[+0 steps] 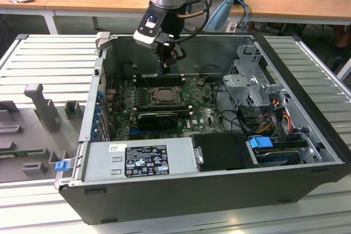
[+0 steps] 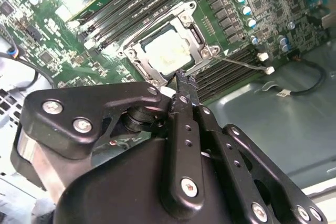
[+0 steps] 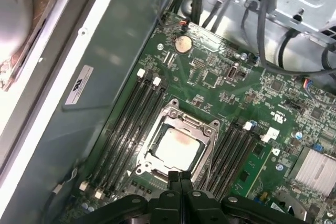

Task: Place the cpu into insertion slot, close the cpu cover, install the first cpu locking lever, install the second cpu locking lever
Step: 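Install the first cpu locking lever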

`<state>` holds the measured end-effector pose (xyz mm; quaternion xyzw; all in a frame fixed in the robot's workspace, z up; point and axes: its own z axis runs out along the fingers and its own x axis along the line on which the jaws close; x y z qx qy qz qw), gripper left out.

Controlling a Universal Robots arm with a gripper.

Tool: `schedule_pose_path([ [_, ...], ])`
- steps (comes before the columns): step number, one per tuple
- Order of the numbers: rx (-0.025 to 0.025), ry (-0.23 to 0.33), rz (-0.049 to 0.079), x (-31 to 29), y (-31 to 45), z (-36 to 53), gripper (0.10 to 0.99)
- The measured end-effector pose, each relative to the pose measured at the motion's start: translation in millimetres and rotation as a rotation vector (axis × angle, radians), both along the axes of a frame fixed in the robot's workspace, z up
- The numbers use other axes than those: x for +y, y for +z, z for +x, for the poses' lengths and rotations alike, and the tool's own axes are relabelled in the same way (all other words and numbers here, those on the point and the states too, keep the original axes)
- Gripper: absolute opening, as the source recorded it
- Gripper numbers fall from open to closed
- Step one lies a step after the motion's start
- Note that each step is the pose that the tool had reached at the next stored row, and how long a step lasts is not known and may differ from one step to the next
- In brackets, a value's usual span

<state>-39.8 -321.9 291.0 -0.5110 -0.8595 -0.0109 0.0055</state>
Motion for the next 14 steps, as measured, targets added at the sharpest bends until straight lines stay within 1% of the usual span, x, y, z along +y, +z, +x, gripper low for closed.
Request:
schedule_pose_path([
  [1, 0.0, 0.016, 0.0, 0.0, -0.1, -0.1, 0.106],
  [5, -0.0005, 0.129, 0.0, 0.0, -0.2, 0.0, 0.106],
  [7, -0.0005, 0.176, 0.0, -0.1, -0.2, 0.0, 0.106],
  [9, -0.0005, 0.208, 0.0, -0.2, -0.2, 0.0, 0.106],
  [14, -0.0005, 0.253, 0.0, -0.2, -0.2, 0.0, 0.106],
])
